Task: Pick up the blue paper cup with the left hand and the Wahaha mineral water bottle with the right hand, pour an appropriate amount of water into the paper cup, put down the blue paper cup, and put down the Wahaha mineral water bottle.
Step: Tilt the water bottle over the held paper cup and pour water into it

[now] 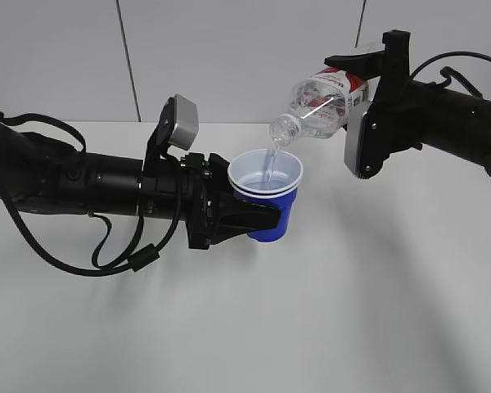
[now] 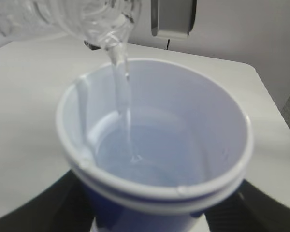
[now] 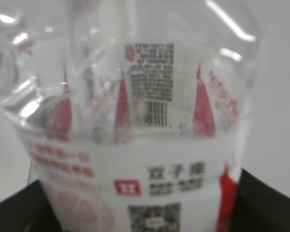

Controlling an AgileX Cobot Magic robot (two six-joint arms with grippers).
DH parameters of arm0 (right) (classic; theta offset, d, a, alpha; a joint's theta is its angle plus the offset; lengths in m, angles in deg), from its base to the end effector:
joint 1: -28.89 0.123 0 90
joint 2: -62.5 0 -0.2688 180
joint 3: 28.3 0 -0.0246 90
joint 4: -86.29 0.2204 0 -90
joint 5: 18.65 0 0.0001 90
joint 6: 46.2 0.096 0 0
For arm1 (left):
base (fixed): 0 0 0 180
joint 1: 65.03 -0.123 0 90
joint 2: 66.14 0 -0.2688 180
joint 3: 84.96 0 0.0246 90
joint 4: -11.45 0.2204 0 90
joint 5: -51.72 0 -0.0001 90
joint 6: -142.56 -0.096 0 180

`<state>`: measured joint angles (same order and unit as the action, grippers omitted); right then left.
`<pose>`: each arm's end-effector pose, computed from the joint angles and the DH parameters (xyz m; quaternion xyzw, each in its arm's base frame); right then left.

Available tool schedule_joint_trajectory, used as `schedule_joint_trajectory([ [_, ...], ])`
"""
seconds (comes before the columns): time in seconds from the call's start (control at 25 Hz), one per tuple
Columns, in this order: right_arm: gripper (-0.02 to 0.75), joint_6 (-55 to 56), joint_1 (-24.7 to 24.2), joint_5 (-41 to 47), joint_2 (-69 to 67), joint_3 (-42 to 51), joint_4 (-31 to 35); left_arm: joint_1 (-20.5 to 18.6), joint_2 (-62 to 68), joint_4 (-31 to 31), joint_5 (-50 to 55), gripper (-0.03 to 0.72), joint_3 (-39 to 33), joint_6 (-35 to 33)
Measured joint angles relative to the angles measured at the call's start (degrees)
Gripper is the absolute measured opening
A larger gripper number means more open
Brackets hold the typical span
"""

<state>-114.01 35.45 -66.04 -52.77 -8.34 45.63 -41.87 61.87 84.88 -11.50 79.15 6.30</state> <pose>0.3636 0.0881 0.2184 -0.6698 0.3083 -0.3372 0.5853 0.2992 -0.2173 0.1506 0.4791 0.6144 -0.4537 0.4325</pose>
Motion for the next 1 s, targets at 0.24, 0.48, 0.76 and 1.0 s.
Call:
schedule_joint_trajectory([
  [0.24, 0.485, 0.0, 0.0, 0.0, 0.0, 0.0, 0.0, 0.0, 0.0, 0.0, 0.0, 0.477, 0.0, 0.0],
  [0.48, 0.485, -0.1, 0.0, 0.0, 0.0, 0.0, 0.0, 0.0, 0.0, 0.0, 0.0, 0.477, 0.0, 0.0],
  [0.76, 0.485, -0.4, 0.0, 0.0, 0.0, -0.1, 0.0, 0.0, 0.0, 0.0, 0.0, 0.477, 0.0, 0.0],
  [1.0, 0.485, -1.0, 0.0, 0.0, 0.0, -0.1, 0.0, 0.0, 0.0, 0.0, 0.1, 0.477, 0.0, 0.0],
])
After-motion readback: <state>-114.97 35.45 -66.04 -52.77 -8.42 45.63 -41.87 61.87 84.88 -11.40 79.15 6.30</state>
